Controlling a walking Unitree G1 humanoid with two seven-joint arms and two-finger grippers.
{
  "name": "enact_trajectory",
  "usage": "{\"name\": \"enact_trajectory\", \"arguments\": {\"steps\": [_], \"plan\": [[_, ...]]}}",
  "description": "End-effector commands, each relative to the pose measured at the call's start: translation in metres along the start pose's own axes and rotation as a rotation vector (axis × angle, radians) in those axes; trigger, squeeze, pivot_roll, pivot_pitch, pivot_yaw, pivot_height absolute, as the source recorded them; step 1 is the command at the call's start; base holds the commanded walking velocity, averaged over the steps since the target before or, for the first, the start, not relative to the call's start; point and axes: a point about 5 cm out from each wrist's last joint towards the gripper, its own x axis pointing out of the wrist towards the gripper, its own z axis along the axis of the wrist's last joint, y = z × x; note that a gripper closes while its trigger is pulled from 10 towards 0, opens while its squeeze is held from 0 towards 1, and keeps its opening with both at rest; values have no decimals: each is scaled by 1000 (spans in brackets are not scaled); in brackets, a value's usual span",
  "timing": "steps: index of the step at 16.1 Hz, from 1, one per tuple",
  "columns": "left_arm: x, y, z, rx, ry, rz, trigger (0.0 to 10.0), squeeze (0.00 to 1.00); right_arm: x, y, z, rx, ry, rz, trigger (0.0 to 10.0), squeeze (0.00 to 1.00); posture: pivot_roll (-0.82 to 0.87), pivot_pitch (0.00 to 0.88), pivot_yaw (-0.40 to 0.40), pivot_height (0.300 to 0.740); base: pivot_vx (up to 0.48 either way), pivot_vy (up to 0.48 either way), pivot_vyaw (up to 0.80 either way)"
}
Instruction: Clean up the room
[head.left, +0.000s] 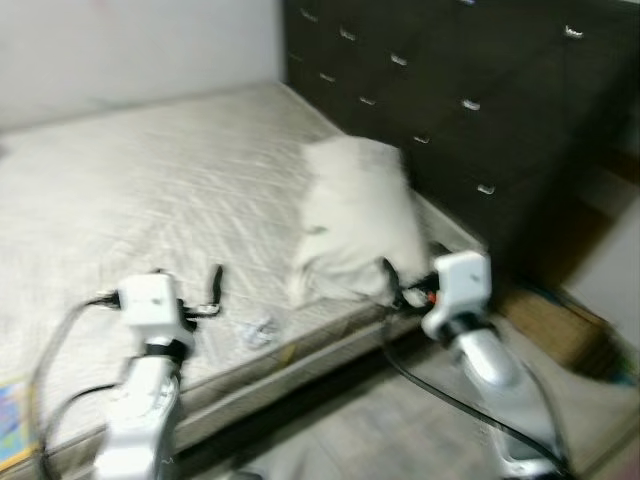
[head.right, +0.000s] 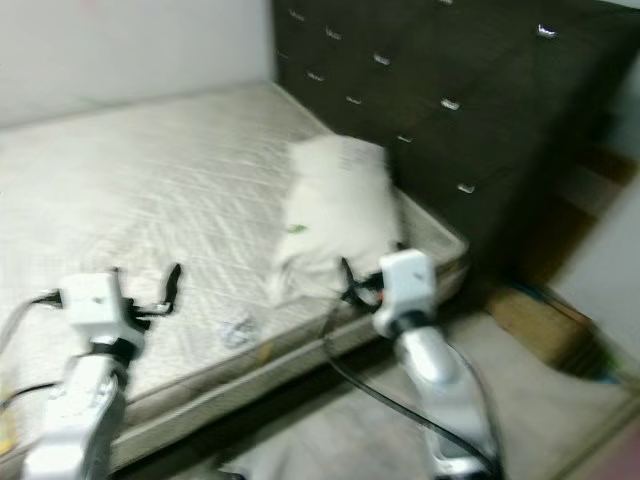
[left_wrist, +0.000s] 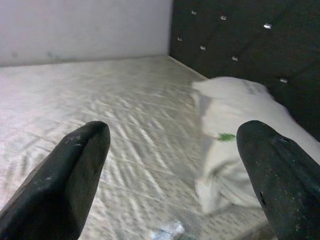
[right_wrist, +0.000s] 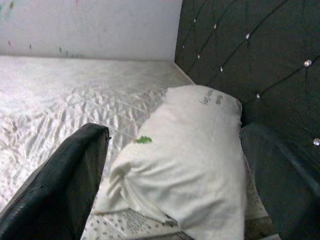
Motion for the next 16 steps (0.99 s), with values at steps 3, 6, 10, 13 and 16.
{"name": "enact_trajectory", "arguments": {"steps": [3,6,10,13,16], "plan": [[-1,5,2,5,0,8,10000,0,2,2,2,6,-10,0,10000,0,26,0,-43,740,0,0,790],[-2,4,3,-9,-11,-15,10000,0,2,0,2,32,-16,-15,10000,0,25,0,-44,740,0,0,413],[-2,4,3,-9,-14,-16,10000,0,3,-1,3,25,-17,-18,10000,0,22,0,-45,740,199,0,0],[-1,4,3,-9,-15,-18,10000,0,4,-2,3,21,-17,-18,10000,0,22,0,-46,740,289,0,0],[-1,5,3,-4,-16,-15,10000,0,4,-2,3,27,-18,-19,10000,0,23,0,-46,740,292,0,0]]}}
